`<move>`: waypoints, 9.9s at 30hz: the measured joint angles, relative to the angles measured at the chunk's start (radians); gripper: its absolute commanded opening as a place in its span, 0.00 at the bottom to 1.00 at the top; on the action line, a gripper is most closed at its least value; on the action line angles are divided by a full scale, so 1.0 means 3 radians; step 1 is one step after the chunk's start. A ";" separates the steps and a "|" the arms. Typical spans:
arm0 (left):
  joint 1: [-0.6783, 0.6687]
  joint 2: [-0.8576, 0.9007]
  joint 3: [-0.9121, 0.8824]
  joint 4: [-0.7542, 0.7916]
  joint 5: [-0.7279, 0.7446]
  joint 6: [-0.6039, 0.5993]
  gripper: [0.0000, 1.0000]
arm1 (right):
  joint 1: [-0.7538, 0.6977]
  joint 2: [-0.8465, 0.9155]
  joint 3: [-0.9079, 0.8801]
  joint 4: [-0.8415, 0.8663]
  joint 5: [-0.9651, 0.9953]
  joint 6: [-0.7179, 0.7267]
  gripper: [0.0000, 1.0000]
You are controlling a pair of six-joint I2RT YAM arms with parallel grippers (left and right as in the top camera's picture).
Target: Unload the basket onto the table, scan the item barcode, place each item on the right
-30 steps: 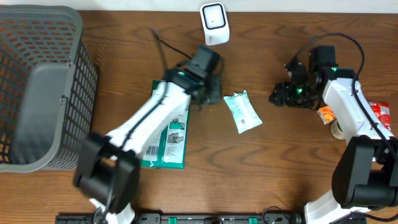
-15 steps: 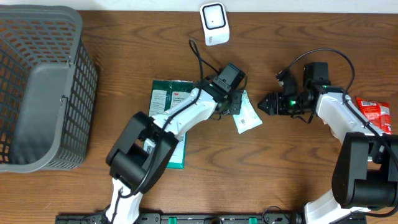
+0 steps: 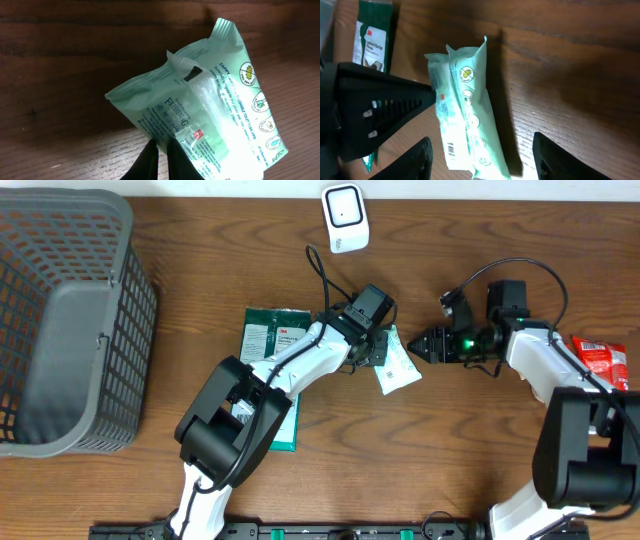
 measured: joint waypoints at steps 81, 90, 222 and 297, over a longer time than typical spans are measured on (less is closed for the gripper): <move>0.0019 0.0134 0.0034 -0.0042 -0.0181 0.0200 0.20 | 0.0360 0.0740 -0.0022 0.0295 -0.1011 -0.0104 0.29; 0.0020 0.0134 0.0034 -0.0037 -0.0196 0.0221 0.31 | 0.0314 0.0743 -0.0022 0.0205 -0.0960 -0.0055 0.03; 0.1263 -0.0603 0.0060 -0.0589 0.3176 0.0909 0.28 | 0.0450 -0.0221 -0.0033 0.0924 -0.1996 0.1164 0.06; 0.1239 -0.0603 0.0060 -0.0406 0.3596 0.0685 0.08 | 0.0183 -0.0229 -0.0034 0.0509 -0.2786 0.0829 0.29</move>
